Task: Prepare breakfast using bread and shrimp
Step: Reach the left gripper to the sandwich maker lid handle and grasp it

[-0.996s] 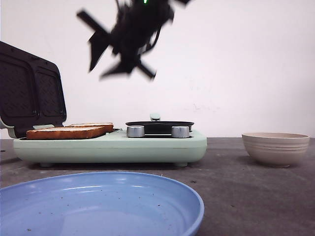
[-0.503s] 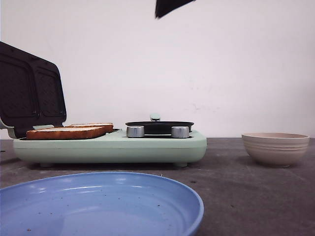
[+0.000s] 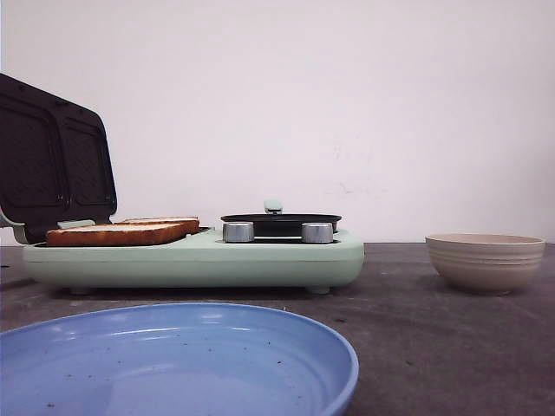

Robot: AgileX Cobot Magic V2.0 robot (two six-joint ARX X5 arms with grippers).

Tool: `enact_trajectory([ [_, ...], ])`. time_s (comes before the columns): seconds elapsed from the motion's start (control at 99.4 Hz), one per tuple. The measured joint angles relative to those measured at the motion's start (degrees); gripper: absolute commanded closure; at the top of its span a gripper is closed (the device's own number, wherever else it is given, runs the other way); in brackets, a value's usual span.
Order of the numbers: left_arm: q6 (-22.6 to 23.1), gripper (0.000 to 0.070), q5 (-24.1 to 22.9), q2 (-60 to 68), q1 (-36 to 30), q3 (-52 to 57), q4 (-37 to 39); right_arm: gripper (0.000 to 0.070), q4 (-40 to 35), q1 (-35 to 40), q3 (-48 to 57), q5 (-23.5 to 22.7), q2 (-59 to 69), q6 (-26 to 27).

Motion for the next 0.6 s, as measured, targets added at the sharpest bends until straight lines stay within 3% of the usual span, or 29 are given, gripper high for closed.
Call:
enact_trajectory([
  [0.151,-0.63,0.07,-2.19,9.29,1.88,0.81,9.01,0.0699,-1.64,0.0,-1.27,0.02,-6.4,0.0],
  [0.251,-2.56,0.07,-2.14,15.87,5.99,4.7,10.58,0.0699,-5.14,0.0,-1.33,0.04,-9.64,0.0],
  [0.422,-9.09,0.07,2.64,26.69,16.04,15.21,7.34,0.0699,-13.68,-0.81,-1.33,1.7,-13.7,0.04],
  [0.603,-11.13,0.07,7.06,37.81,23.65,28.79,-2.6,0.0699,-18.49,-1.29,-1.44,1.77,-17.75,0.87],
])
